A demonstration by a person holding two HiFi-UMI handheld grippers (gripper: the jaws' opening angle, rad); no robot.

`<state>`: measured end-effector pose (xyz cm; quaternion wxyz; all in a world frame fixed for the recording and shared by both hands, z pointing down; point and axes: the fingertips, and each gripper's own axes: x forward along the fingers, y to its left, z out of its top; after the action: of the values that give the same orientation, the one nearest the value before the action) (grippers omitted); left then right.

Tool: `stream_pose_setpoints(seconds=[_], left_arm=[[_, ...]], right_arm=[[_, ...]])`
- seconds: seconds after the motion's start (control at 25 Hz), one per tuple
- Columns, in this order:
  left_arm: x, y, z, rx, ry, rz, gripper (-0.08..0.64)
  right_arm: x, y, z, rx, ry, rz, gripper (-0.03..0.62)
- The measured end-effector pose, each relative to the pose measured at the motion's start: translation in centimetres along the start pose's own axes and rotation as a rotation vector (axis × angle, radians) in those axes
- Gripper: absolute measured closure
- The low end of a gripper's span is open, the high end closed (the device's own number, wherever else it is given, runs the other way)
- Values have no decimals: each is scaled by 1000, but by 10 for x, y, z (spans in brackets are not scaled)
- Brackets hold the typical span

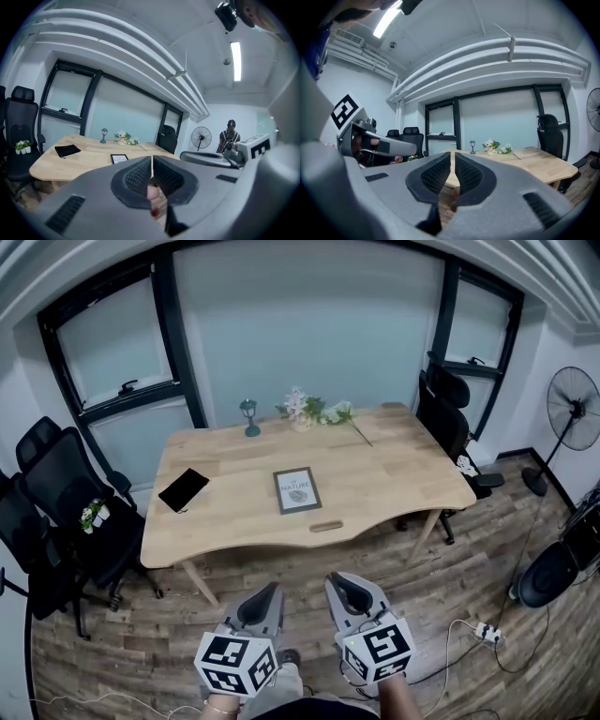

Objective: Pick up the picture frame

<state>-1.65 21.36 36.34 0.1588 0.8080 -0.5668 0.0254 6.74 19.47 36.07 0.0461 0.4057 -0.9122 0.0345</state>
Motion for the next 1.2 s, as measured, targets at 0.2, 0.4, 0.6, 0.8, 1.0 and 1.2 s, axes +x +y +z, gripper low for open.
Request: stream_pose_setpoints(seconds=[0.2, 0.4, 0.6, 0.8, 1.0, 1.2], left_arm=[[15, 17, 6, -21, 3, -18, 548], [28, 28, 10, -28, 23, -54, 514], [40, 43, 13, -33, 39, -77, 491], [52, 59, 17, -39, 53, -99, 472], [58, 72, 21, -47, 67, -128, 454], [62, 87, 23, -54, 77, -148, 446]], right_arm=[[20, -2, 0, 1, 11, 19, 573], [38, -7, 0, 6, 24, 23, 517], [58, -11, -2, 10, 51, 18, 482], [76, -15, -2, 6, 67, 4, 466], [92, -15, -2, 13, 85, -8, 449], [107, -11, -1, 18, 91, -20, 437]])
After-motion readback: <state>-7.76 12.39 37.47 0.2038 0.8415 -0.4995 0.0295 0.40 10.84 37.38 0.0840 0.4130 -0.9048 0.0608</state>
